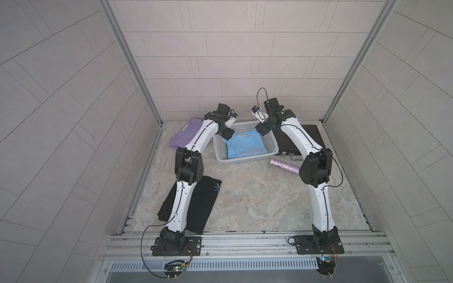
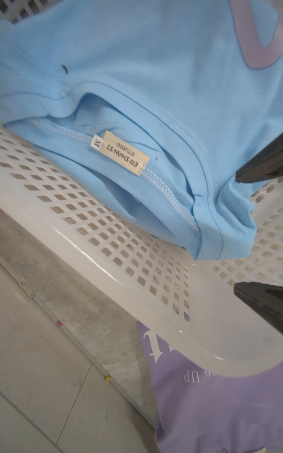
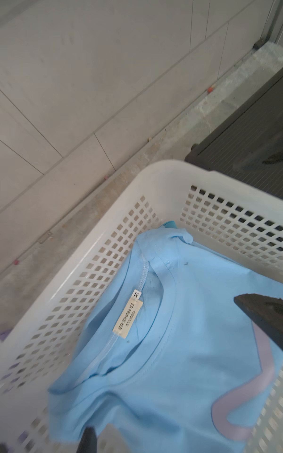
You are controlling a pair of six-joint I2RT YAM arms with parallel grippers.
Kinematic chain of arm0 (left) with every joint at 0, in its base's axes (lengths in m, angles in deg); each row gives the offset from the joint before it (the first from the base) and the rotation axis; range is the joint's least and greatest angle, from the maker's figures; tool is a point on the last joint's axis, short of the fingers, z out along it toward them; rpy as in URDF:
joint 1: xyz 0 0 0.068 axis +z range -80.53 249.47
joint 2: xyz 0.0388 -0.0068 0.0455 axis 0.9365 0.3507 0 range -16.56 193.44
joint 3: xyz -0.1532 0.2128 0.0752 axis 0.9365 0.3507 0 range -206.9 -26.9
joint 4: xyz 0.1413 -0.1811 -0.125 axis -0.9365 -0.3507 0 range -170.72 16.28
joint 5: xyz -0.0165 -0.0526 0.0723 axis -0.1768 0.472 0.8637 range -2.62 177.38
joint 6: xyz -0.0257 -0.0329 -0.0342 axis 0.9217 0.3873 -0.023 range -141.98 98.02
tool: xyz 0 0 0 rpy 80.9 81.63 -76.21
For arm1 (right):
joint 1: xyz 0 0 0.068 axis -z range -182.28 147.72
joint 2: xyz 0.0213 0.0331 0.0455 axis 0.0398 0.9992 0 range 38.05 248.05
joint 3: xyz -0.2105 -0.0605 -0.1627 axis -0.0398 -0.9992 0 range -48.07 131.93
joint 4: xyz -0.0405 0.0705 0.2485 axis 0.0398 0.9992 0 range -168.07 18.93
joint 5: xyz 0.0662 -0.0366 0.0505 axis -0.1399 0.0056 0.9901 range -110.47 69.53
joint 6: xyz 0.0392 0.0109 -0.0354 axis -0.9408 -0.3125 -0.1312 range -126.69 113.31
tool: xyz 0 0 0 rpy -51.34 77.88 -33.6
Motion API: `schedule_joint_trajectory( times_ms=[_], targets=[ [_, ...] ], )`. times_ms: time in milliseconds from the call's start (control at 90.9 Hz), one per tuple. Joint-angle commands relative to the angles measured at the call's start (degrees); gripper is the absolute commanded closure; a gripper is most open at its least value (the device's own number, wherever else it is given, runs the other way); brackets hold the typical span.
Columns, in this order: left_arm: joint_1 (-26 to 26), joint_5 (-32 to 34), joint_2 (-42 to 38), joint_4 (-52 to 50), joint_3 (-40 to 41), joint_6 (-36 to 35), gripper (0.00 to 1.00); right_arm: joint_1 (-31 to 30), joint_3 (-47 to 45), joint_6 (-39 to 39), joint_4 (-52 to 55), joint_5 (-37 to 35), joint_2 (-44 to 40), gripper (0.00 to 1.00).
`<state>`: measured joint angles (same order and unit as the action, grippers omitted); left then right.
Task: Put the folded t-shirts into the basket
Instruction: Place the T-shirt in the bin, then adjust the T-shirt at the center of the board.
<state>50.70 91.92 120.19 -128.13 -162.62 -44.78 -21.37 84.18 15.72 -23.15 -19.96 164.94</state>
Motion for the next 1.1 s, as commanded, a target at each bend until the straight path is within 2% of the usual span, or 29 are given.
schedule_joint_trajectory(
  times_ms=[0,154,319,407,495,616,759,869,979,1089],
  targets=[
    [-0.2,-0.27,-4.89,-0.8,-0.57,-0.22,0.32,0.38,-0.55,1.17,4.54,1.31,-4.3,0.18],
    [-0.18,-0.65,-9.3,-1.14,2.72,-0.48,0.3,0.96,-1.0,0.44,8.29,-1.98,-6.96,0.18],
    [-0.21,-1.71,-16.17,-1.15,10.18,-0.13,0.28,1.26,-7.01,-2.77,6.8,-2.13,-13.62,0.18],
    [-0.18,-2.35,-19.99,-1.49,15.08,-0.09,0.27,1.18,-10.12,-6.15,5.0,0.73,-16.65,0.18],
    [-0.07,-3.41,-23.5,-2.48,18.99,-0.13,0.27,0.23,-10.64,-5.57,7.08,2.0,-18.12,0.19],
    [-0.06,-5.64,-28.77,-2.23,25.82,-1.11,0.25,-0.95,-16.54,-6.18,3.51,5.7,-22.55,0.19],
    [-0.1,-6.51,-32.14,-4.53,28.74,-3.25,0.24,-1.62,-20.98,-7.02,2.22,11.44,-26.82,0.19],
    [0.03,-5.83,-34.88,-7.15,31.91,-3.73,0.24,-1.97,-26.25,-5.02,1.15,13.38,-30.38,0.17],
    [0.34,-3.47,-39.73,-4.69,38.43,-3.29,0.24,-2.98,-27.75,-2.04,4.1,11.56,-30.83,0.16],
    [1.72,-4.02,-43.33,-4.09,42.76,-2.19,0.24,-3.04,-28.8,0.1,7.25,10.35,-31.48,0.16]
  ],
)
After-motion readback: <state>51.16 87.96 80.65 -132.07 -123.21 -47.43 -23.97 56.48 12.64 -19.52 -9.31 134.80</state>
